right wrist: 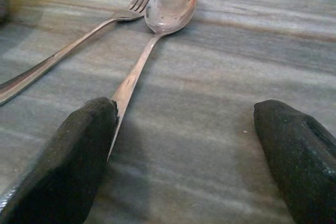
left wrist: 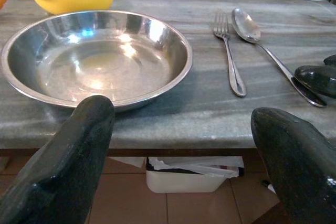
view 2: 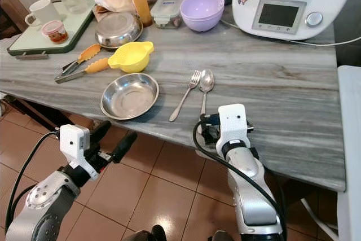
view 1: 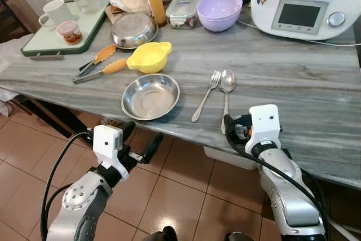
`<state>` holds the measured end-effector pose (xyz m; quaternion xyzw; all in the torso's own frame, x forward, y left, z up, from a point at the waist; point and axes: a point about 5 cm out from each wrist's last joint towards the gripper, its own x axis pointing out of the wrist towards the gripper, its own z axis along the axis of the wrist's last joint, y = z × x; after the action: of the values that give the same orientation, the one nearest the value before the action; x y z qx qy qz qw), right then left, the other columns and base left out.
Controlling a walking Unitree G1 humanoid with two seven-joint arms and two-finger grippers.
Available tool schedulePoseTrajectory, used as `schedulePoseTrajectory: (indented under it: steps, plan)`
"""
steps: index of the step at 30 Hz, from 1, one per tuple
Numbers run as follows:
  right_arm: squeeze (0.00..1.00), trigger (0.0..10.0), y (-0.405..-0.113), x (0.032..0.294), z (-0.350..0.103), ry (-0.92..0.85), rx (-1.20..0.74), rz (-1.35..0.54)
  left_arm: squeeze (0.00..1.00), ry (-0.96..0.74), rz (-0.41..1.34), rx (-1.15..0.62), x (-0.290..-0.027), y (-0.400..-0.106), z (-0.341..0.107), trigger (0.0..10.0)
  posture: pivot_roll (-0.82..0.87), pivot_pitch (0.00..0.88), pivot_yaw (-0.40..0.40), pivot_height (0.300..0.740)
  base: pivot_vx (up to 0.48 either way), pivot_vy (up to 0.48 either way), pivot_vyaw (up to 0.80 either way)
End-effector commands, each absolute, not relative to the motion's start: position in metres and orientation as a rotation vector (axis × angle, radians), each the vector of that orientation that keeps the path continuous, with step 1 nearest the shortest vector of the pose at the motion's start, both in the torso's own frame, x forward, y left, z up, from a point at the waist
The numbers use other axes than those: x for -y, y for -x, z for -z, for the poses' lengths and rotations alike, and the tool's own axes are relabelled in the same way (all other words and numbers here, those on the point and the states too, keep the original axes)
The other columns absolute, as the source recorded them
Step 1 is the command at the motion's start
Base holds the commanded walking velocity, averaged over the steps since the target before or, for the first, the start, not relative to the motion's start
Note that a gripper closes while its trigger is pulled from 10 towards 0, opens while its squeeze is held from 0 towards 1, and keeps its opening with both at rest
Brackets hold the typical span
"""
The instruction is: Setting the table
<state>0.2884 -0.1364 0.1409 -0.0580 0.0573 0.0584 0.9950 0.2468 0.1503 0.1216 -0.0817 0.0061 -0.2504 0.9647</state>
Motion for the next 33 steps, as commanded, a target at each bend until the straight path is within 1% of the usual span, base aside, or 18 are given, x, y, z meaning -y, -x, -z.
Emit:
schedulePoseTrajectory:
  steps: [1,6,8,10,14,22,29,33]
  plan:
    - [0.15,10.0,-0.288,0.126,-0.137,0.093,-0.128,-0.167,0.00,0.148,0.492,-0.028,-0.157,-0.246,-0.119,10.0,-0.16,0.183,0.184,0.740,0.000,0.000,0.00]
    - [0.15,10.0,-0.288,0.126,-0.144,0.095,-0.078,-0.168,0.00,0.149,0.491,-0.027,-0.157,-0.246,-0.119,10.0,-0.16,0.182,0.183,0.740,0.000,0.000,0.00]
    - [0.15,10.0,-0.288,0.131,-0.153,0.150,-0.020,-0.136,0.00,0.150,0.492,-0.026,-0.157,-0.246,-0.119,10.0,-0.16,0.182,0.183,0.740,0.000,0.000,0.00]
    - [0.15,10.0,-0.287,0.132,-0.154,0.163,-0.015,-0.127,0.00,0.150,0.492,-0.026,-0.157,-0.246,-0.119,10.0,-0.16,0.182,0.183,0.740,0.000,0.000,0.00]
    - [0.15,10.0,-0.283,0.146,-0.149,0.226,-0.021,-0.072,0.00,0.155,0.497,-0.029,-0.155,-0.246,-0.118,10.0,-0.16,0.183,0.185,0.740,0.000,0.000,0.00]
    - [0.15,10.0,-0.284,0.159,-0.145,0.244,-0.049,-0.009,0.00,0.161,0.510,-0.031,-0.151,-0.247,-0.118,10.0,-0.18,0.195,0.196,0.740,0.000,0.000,0.00]
    - [0.15,10.0,-0.290,0.157,-0.142,0.222,-0.068,-0.011,0.00,0.161,0.515,-0.036,-0.151,-0.246,-0.117,10.0,-0.17,0.200,0.203,0.740,0.000,0.000,0.00]
    - [0.15,10.0,-0.294,0.149,-0.141,0.199,-0.075,-0.049,0.00,0.160,0.514,-0.039,-0.152,-0.246,-0.117,10.0,-0.17,0.201,0.204,0.740,0.000,0.000,0.00]
